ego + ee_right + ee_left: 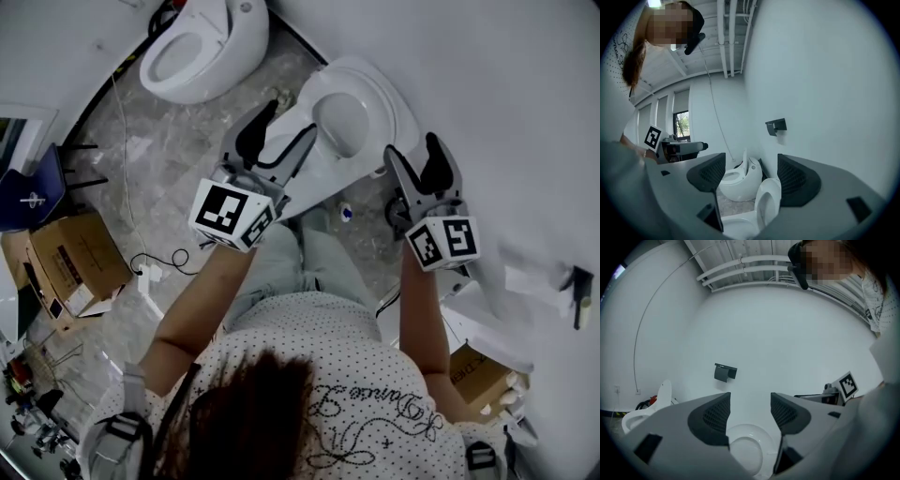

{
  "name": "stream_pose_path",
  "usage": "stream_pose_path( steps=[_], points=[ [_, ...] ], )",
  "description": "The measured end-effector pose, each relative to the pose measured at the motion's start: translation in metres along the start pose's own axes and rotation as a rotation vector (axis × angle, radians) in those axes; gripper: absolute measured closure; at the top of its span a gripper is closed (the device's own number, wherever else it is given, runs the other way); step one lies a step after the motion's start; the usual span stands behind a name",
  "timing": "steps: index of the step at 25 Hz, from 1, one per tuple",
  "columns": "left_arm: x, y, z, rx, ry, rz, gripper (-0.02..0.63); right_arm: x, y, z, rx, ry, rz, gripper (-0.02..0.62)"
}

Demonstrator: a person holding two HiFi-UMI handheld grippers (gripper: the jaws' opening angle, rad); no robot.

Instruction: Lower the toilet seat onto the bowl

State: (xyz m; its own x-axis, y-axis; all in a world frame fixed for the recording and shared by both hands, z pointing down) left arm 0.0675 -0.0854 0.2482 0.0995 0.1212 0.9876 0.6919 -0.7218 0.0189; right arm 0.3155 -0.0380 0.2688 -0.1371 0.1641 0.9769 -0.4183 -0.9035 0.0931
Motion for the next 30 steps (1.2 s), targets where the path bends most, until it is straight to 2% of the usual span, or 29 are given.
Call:
stream_pose_path(
  steps=[8,11,16,24,27,30],
  points=[
    [0.025,0.019,-0.008,-0.044,-0.034,-0.045,0.354,0.031,0.029,0.035,-0.003,0.016,-0.109,0.263],
    [0.032,0.025,-0.014,-0.026,-0.036,-0.070,0.354,0.046,0.041,0.043,-0.011,0.063,-0.135,0.347],
    [0.044,0.031,-0.020,0.004,-0.058,-0.101,0.354,0.064,0.060,0.056,0.043,0.075,-0.167,0.413],
    [0.051,0.038,-0.042,-0.003,-0.072,-0.124,0.354,0.104,0.089,0.086,0.113,0.113,-0.240,0.473],
    [0.053,0.036,-0.049,-0.017,-0.072,-0.127,0.354,0.116,0.097,0.098,0.126,0.134,-0.256,0.516],
    [0.055,0.035,-0.055,-0.033,-0.077,-0.133,0.354,0.125,0.103,0.109,0.142,0.130,-0.283,0.517]
  ],
)
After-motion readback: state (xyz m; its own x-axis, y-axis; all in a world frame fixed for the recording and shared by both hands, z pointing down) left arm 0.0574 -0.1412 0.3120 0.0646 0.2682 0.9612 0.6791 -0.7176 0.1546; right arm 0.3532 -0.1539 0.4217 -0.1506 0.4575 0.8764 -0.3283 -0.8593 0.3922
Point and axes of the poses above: the fingertips, and each gripper's own axes: y forward along the fingers, z to its right, x out of its underside, the point moved 7 cm from there along -y, backward along the fingers, and after that the axes turned 2 degrees about z, right-handed, at the moved point
